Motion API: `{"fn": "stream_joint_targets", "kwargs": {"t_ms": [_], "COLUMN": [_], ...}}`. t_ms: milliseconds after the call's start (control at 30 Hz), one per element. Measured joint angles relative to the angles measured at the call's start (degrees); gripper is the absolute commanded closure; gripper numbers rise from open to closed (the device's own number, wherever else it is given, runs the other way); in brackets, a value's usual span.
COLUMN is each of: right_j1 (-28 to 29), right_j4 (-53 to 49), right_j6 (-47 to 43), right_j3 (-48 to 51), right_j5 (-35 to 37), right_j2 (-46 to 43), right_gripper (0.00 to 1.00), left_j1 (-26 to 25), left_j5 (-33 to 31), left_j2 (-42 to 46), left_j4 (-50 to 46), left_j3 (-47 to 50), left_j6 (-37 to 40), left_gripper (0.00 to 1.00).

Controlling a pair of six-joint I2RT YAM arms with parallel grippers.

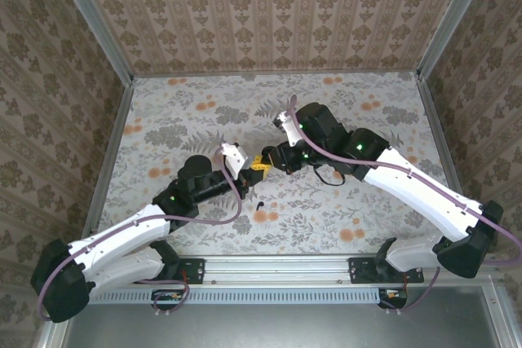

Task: Insert wireless bluetooth earbuds into charging case

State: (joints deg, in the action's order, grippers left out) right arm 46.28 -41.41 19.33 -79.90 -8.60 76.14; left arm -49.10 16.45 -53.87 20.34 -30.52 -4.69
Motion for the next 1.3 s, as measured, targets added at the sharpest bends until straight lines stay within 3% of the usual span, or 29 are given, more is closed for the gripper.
{"fn": "stream_joint_targets", "kwargs": {"t_ms": [233, 433, 967, 1300], "right_j1": [0.11, -0.96, -3.39, -3.28], "right_j4": [-0.07, -1.46, 0.26, 0.87], "right_j6": [0.24, 0.79, 3.65, 3.28], "right_j3": [-0.07, -1.90, -1.86, -1.75], "right_j5": [-0.83, -0.66, -4.22, -4.68], "right_j2": [0.33, 0.28, -2.14, 1.49], "right_gripper": [0.56, 0.47, 0.52, 0.57], "left_j1": [0.00, 0.00, 0.00, 0.00], "left_j5": [-0.22, -0.26, -0.26, -0.46], "left_j2": [0.26, 0.92, 1.11, 1.11], "left_j4": [0.20, 0.37, 0.68, 0.59], "left_j3": [0.00, 0.00, 0.00, 0.07], "left_j6": [0.00, 0.00, 0.00, 0.00], "left_gripper": [1.00, 1.00, 1.00, 1.00]}}
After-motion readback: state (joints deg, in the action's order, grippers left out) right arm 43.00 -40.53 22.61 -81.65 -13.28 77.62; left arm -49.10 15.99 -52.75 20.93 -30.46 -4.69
